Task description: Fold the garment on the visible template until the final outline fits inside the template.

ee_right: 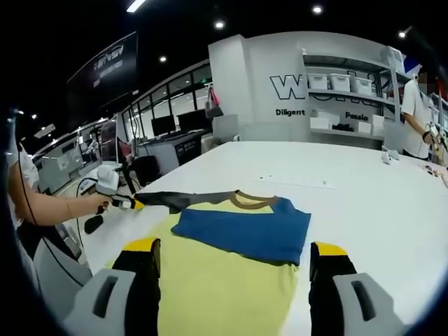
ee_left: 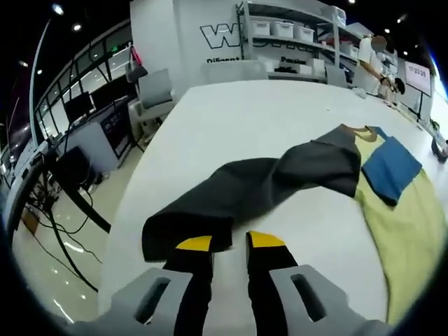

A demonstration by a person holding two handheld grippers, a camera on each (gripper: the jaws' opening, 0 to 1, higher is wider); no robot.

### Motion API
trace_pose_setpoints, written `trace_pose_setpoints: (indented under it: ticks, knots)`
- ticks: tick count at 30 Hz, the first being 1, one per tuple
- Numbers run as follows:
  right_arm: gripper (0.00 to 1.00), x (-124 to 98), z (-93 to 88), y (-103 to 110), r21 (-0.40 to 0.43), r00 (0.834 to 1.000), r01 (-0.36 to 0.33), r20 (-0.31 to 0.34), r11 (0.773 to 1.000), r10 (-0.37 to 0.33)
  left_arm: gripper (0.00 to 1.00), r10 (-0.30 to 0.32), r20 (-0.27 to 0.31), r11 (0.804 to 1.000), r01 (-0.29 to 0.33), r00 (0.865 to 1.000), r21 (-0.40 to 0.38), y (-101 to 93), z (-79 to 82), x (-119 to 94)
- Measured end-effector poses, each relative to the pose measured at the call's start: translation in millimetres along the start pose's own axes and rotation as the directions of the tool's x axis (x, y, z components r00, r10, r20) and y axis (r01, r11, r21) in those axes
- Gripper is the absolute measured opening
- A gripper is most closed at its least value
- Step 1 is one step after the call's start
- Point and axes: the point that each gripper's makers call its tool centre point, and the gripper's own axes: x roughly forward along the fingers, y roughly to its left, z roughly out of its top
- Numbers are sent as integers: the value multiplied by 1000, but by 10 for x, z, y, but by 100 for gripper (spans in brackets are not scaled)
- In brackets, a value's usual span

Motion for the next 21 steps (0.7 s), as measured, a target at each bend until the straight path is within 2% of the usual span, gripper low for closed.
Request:
trace_pose_setpoints:
  ticks: [2,7,14,21]
  knots:
    - [86,-9,-5,-5,0,1000,3,-3,1000,-3,8,-6,-16,1000,6,1000,-12,31,-32,26]
    - [86,-20,14,-8,1,1000,8,3,1000,-8,0,19,-3,1000,-19,1000,5,77,-55,28]
    - [85,-26,5,-4,3,1000,11,1,1000,-11,0,12,-14,1000,-12,1000,-12,98,-61,3]
    - [85,-32,51,17,-3,1000,9,13,1000,-9,0,34,37,999,-35,999,24,192,132,-251]
